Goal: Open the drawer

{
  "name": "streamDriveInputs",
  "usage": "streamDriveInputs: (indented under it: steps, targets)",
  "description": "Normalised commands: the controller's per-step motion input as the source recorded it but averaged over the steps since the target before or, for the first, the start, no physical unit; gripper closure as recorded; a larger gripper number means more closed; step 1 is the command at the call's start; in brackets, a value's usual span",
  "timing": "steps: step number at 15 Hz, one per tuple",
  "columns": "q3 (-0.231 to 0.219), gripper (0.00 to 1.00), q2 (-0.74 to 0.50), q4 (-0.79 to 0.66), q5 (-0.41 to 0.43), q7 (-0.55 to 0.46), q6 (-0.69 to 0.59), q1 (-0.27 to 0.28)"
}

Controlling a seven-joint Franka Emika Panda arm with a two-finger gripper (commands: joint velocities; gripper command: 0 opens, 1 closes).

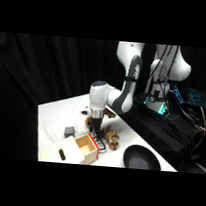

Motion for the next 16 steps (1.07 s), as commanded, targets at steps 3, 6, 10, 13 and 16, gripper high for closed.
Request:
streamDriveInputs:
  steps: [3,6,10,13,16]
  targets:
    - [0.027,0.00,-0.25,-0.27,0.017,-0.04,0.12,-0.001]
    - [0.032,0.00,-0.23,-0.23,0.011,-0.03,0.10,0.016]
    - [0.054,0.00,-0.26,-0.22,0.023,-0.03,0.09,0.008]
    - [0.061,0.00,-0.30,-0.23,0.041,-0.02,0.07,-0.001]
    - [0.062,0.00,-0.34,-0.25,0.063,-0.03,0.04,-0.011]
